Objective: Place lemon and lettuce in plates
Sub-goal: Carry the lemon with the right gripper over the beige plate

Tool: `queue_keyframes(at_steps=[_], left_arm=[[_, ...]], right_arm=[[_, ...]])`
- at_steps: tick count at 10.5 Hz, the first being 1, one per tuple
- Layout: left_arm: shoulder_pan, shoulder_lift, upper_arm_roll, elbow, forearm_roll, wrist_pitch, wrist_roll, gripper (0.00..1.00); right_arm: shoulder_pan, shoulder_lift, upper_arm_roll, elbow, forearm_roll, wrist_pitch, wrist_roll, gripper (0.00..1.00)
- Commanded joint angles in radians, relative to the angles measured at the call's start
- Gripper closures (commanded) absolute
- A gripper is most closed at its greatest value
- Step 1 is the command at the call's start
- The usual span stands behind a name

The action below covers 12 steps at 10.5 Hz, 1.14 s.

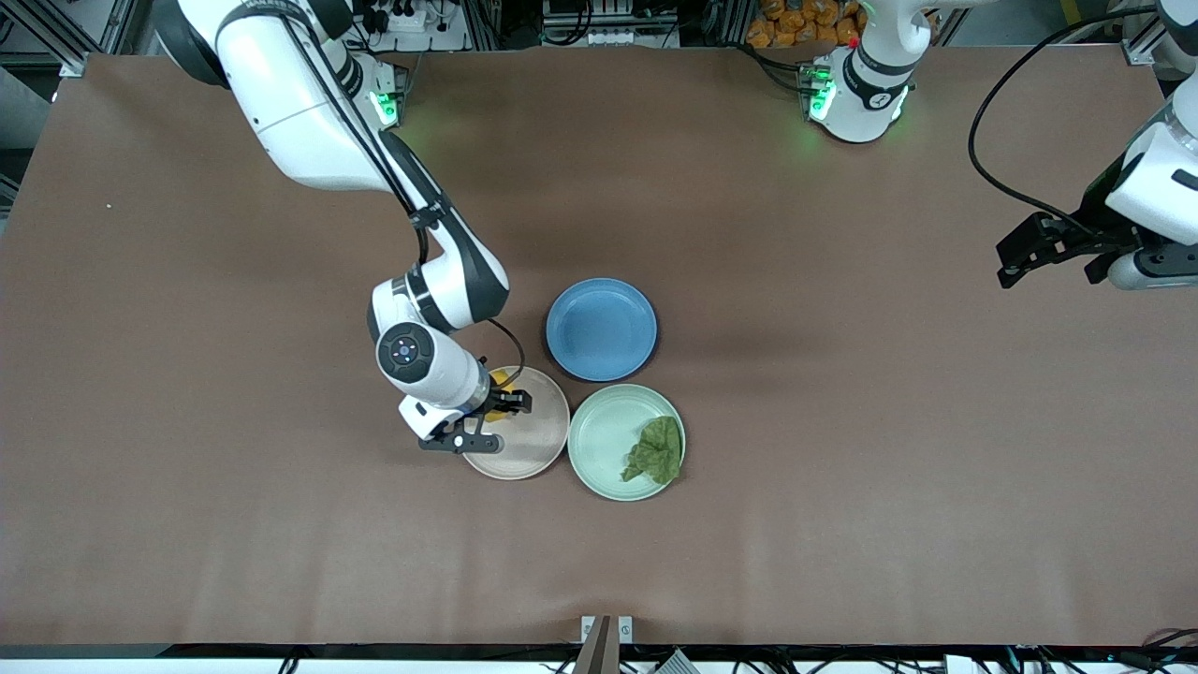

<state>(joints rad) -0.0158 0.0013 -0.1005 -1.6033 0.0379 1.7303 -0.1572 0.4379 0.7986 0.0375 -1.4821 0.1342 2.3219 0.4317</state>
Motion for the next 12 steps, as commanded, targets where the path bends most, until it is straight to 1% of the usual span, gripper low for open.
queue_keyframes(at_steps=[1,4,5,6,8,9,10,11,12], left_arm=[[0.004,-0.006,-0.004,0.011,-0.007,-0.020,0.016,0.00],[0.008,0.000,-0.001,0.005,-0.007,-0.043,0.016,0.00],[0.008,0.005,-0.001,0.003,-0.007,-0.052,0.016,0.00],[0.008,0.006,-0.002,0.005,-0.007,-0.063,0.018,0.00],[0.005,0.012,-0.002,0.006,-0.007,-0.063,0.018,0.00],[0.007,0.012,-0.001,0.008,-0.007,-0.063,0.019,0.00],[0.005,0.012,-0.002,0.013,-0.006,-0.063,0.024,0.00],[0.004,0.011,-0.002,0.016,-0.007,-0.063,0.025,0.00],[0.004,0.005,-0.004,0.016,-0.007,-0.078,0.025,0.00]], right_arm=[[0.016,0.066,-0.004,0.071,0.005,0.055,0.024,0.47],[0.021,0.079,-0.004,0.071,0.004,0.066,0.024,0.47],[0.024,0.079,-0.004,0.071,0.004,0.066,0.024,0.44],[0.024,0.080,-0.005,0.071,0.004,0.066,0.027,0.42],[0.027,0.082,-0.004,0.071,0.004,0.068,0.029,0.34],[0.027,0.082,-0.004,0.071,0.004,0.070,0.029,0.16],[0.024,0.082,-0.004,0.071,0.004,0.070,0.029,0.06],[0.024,0.082,-0.005,0.071,0.004,0.070,0.027,0.00],[0.021,0.082,-0.004,0.071,0.004,0.070,0.025,0.00]])
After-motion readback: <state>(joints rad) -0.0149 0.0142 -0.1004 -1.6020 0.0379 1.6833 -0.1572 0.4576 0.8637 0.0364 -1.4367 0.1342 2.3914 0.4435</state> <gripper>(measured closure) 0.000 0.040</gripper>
